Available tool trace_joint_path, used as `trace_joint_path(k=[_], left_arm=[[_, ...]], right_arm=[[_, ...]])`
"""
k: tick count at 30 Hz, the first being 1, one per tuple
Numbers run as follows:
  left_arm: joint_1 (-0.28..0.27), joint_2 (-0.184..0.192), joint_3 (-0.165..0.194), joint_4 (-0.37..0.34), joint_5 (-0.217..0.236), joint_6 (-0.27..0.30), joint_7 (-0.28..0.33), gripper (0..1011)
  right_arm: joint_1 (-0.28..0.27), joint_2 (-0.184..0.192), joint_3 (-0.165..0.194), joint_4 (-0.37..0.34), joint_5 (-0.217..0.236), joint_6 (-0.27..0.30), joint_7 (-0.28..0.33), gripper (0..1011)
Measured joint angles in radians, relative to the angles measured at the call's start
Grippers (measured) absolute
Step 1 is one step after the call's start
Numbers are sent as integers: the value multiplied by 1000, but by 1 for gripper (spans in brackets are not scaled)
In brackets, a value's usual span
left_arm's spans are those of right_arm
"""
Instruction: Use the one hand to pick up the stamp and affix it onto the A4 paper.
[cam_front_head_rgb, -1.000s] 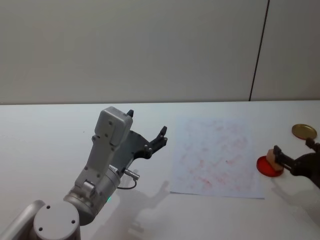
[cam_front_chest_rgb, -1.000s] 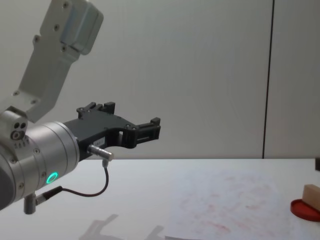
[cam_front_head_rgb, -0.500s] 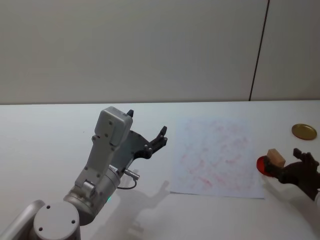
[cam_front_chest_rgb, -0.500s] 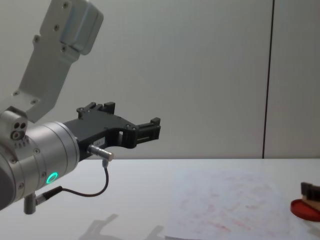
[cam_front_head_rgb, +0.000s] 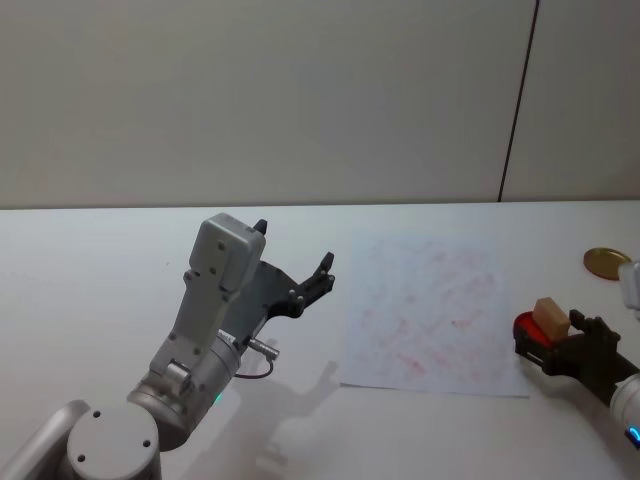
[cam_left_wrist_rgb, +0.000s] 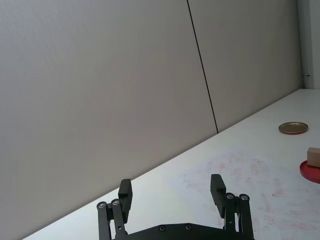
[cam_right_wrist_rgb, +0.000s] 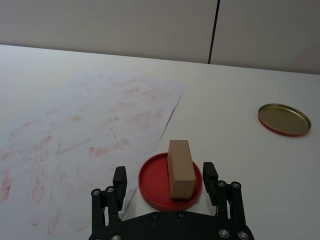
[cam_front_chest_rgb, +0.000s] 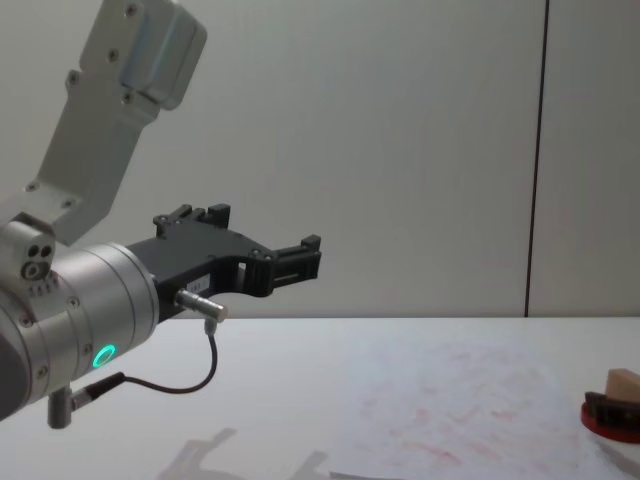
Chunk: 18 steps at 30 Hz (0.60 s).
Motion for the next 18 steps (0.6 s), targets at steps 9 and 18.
trace_joint_path(k=[9, 18], left_arm=[[0, 0, 0, 0, 0, 0, 0, 993], [0, 0, 0, 0, 0, 0, 0, 993]], right_arm=[[9, -9, -4, 19, -5, -2, -9, 729], [13, -12, -3, 25, -12, -28, -21, 408]])
